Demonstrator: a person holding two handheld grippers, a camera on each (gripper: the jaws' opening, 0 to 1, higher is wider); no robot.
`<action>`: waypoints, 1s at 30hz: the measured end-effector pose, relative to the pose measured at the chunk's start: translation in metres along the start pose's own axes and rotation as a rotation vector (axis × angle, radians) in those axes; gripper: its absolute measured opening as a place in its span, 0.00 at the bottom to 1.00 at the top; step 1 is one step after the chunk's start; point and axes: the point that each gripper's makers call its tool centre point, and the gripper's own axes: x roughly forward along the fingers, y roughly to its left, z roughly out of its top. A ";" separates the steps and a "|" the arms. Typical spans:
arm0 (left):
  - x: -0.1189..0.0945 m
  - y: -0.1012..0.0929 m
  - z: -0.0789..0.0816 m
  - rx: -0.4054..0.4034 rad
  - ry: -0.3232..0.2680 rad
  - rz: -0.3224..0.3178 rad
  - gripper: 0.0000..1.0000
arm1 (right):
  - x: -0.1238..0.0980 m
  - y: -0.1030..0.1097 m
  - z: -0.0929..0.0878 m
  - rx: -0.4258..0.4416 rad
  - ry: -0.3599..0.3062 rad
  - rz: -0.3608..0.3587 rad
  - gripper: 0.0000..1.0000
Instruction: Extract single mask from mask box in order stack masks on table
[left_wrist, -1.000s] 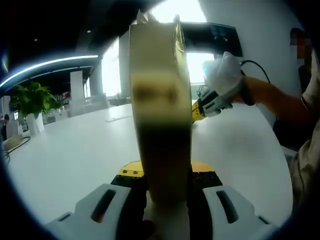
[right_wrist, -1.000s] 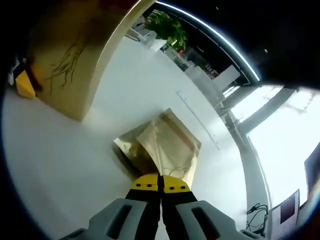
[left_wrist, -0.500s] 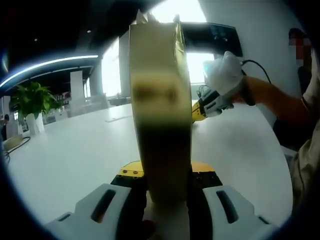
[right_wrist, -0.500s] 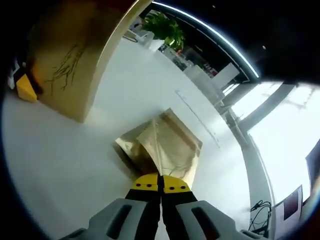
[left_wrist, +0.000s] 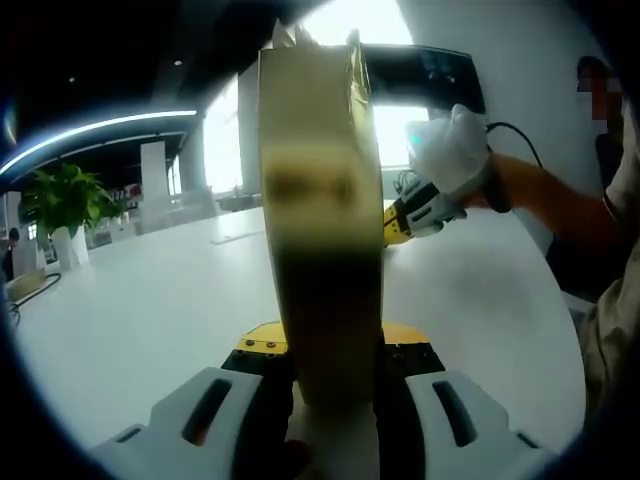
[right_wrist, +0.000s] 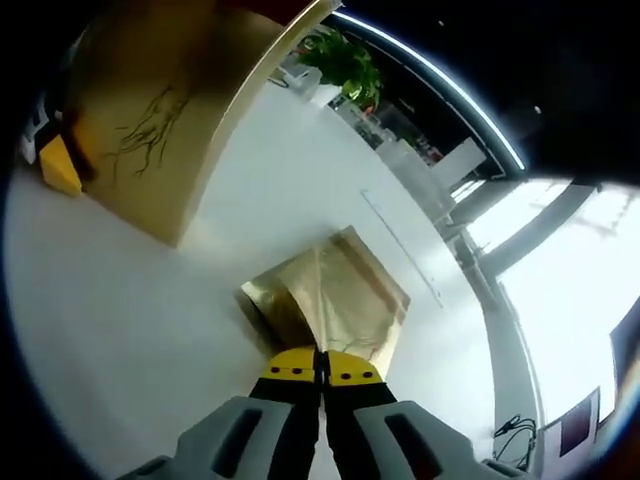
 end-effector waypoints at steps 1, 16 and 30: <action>0.000 0.000 0.000 0.000 0.000 0.000 0.21 | 0.000 0.000 0.001 -0.008 -0.005 -0.001 0.00; 0.000 0.000 0.000 0.000 0.000 -0.001 0.21 | -0.030 0.008 0.008 0.083 -0.142 0.110 0.17; 0.000 0.000 0.000 0.000 0.000 -0.001 0.21 | -0.057 -0.019 -0.002 0.356 -0.291 0.092 0.00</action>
